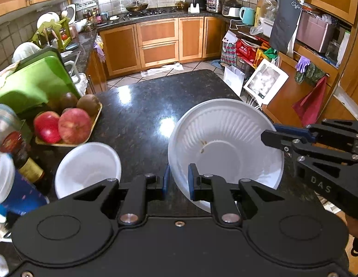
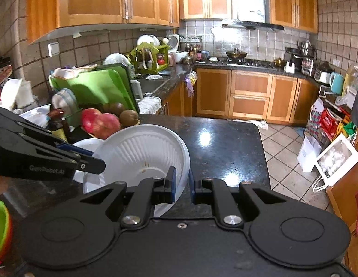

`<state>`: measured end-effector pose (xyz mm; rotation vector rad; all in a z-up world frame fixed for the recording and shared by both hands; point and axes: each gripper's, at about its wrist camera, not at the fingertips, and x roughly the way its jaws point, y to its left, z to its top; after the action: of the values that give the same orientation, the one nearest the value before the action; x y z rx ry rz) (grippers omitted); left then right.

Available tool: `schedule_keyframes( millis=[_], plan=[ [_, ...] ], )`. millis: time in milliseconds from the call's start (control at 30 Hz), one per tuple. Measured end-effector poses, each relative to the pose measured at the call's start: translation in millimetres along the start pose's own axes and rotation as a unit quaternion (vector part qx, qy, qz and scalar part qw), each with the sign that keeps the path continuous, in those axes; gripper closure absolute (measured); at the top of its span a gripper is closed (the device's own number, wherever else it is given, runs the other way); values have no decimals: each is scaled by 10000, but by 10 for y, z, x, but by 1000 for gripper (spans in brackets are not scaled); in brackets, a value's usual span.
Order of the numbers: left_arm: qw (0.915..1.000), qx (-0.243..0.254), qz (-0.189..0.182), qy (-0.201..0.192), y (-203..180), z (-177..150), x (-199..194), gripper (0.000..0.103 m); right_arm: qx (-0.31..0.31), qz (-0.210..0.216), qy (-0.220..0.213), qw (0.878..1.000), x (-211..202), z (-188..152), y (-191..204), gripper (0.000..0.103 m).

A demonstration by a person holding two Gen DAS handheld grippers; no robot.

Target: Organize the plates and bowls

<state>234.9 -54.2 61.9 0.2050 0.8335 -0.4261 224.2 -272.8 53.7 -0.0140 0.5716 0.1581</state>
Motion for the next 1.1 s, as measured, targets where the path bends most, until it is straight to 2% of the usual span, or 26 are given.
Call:
schedule_keyframes(
  millis=[233,500,800,1100],
  plan=[
    [9998,-37,138,147,10,-254,-265,81,-147,185,-81,9997,-464,-105,277,89],
    [9990,-131,221,375,30,-553,-392,81,-156,455,19,9988,-747,-320,527,89],
    [9979,-133,210,592,53,-793,-401,81,41,562,259,9981,-742,-523,582,89],
    [9969,-104,90,778,57,-859,-283,81,246,460,534,9972,-529,-625,560,89]
  ],
)
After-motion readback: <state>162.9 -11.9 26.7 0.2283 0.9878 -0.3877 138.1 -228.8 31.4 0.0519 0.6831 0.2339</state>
